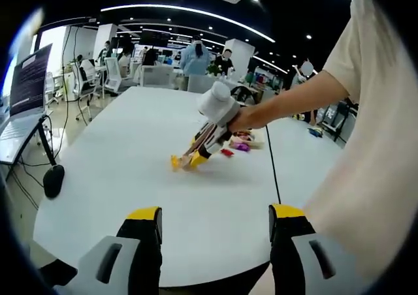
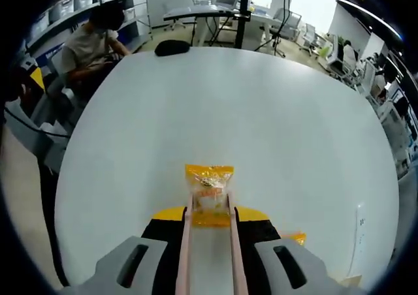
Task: Place the target food into the container with the food tongs after gripping and lifting it, then release it inside without dropping or visibly crushing the food.
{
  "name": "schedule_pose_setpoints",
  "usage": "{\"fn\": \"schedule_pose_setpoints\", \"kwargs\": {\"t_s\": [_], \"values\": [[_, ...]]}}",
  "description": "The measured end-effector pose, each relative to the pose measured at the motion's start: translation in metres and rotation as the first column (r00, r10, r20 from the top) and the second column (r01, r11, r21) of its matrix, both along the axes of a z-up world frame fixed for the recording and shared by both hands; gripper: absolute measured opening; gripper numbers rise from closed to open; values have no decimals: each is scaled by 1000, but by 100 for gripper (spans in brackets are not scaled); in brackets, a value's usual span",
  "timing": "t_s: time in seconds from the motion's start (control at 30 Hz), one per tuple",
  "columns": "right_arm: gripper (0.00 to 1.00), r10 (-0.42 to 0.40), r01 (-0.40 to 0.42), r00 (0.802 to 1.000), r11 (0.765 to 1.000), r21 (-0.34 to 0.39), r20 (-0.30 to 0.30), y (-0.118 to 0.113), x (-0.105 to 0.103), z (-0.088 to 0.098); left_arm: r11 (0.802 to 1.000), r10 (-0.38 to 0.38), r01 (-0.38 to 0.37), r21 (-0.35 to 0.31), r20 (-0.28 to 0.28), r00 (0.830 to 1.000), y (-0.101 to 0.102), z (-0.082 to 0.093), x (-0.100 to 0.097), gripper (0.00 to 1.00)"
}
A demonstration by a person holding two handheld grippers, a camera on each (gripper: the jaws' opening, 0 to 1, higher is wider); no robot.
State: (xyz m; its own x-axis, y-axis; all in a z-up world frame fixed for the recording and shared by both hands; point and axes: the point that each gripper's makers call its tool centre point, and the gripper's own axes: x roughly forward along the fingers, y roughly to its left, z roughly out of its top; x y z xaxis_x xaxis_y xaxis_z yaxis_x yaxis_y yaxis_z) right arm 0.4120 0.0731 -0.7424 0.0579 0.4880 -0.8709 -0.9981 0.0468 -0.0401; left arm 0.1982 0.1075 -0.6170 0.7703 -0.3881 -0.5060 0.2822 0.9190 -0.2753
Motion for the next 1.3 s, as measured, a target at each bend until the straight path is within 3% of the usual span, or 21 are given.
{"fn": "schedule_pose_setpoints", "kwargs": {"t_s": [0.5, 0.67, 0.97, 1.3], "values": [[25, -63, 63, 997, 998, 12, -35, 3, 1, -5, 1000, 10, -10, 3, 3, 1000, 1, 1, -3, 68], [24, -78, 79, 996, 997, 19, -42, 2, 2, -7, 1000, 14, -14, 4, 11, 1000, 1, 2, -2, 74], [23, -79, 81, 994, 996, 23, -76, 1, -4, -7, 1000, 21, -21, 0, 15, 1000, 2, 3, -4, 74], [22, -98, 101, 992, 995, 28, -74, 1, -4, -6, 1000, 19, -19, 8, 10, 1000, 2, 2, -8, 74]]}}
